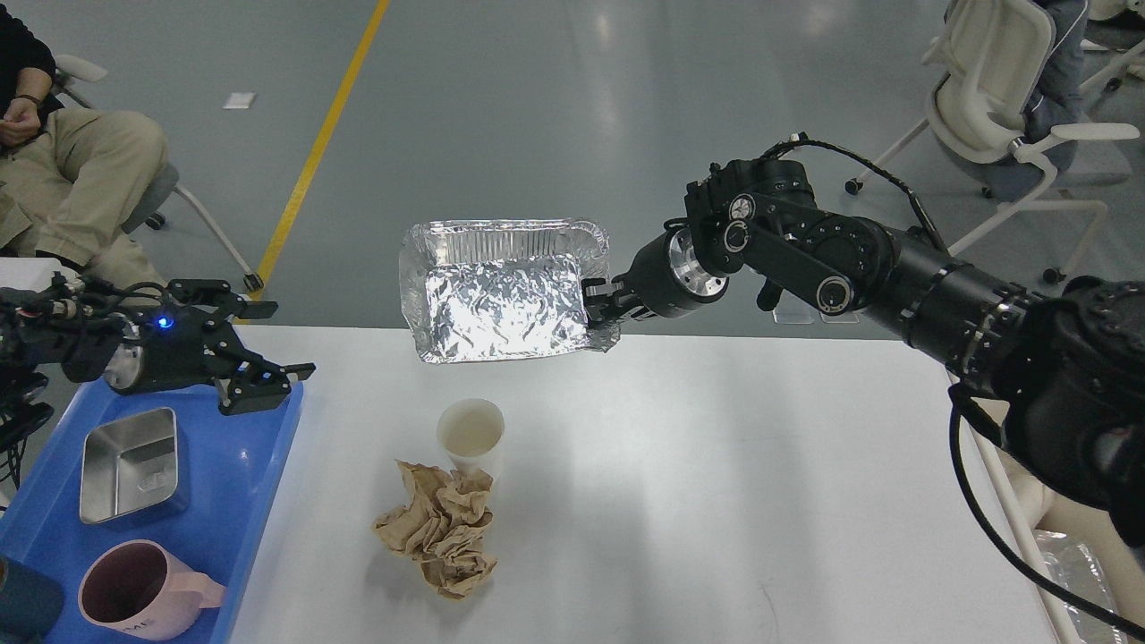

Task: Tidy desktop
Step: 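Reach the left gripper to the white paper cup and grasp it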

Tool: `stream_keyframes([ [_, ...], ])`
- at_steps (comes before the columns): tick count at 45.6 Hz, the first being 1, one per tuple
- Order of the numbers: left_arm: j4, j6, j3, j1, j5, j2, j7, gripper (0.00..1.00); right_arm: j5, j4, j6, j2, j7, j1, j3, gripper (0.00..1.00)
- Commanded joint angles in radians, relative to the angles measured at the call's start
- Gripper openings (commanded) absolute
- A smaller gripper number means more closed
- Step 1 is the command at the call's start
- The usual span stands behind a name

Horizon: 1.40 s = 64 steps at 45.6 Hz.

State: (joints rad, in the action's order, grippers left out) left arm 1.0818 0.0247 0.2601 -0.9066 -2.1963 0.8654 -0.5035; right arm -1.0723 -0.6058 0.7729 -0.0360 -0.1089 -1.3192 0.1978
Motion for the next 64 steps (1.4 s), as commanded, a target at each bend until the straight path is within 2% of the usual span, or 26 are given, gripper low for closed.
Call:
stream_keyframes([
  [1, -0.013, 0.0, -0.035, -0.018, 0.0, -0.068, 0.005, 0.89, 0.0, 0.0, 0.0, 0.002, 0.0, -0.002, 0.0, 0.0],
  [6, -0.014, 0.001, -0.041, -0.011, 0.003, -0.121, 0.014, 0.89, 0.0, 0.0, -0.001, 0.001, 0.0, 0.0, 0.0, 0.0],
  [10, -0.023, 0.001, -0.041, -0.008, 0.018, -0.169, 0.046, 0.89, 0.0, 0.0, -0.001, 0.001, 0.0, 0.0, 0.0, 0.0],
  [23, -0.117, 0.004, -0.041, 0.04, 0.165, -0.273, 0.094, 0.91, 0.0, 0.0, -0.001, -0.001, 0.0, 0.005, 0.0, 0.0],
  [32, -0.138, 0.0, -0.039, 0.097, 0.211, -0.312, 0.096, 0.92, 0.0, 0.0, -0.001, 0.001, 0.0, 0.006, 0.0, 0.0],
  [51, -0.217, -0.012, -0.038, 0.115, 0.283, -0.401, 0.094, 0.92, 0.0, 0.0, -0.001, -0.005, 0.0, 0.015, 0.0, 0.0],
  [64, -0.275, -0.055, -0.038, 0.135, 0.339, -0.417, 0.083, 0.91, 0.002, 0.0, -0.001, -0.005, 0.0, 0.02, 0.0, 0.0],
])
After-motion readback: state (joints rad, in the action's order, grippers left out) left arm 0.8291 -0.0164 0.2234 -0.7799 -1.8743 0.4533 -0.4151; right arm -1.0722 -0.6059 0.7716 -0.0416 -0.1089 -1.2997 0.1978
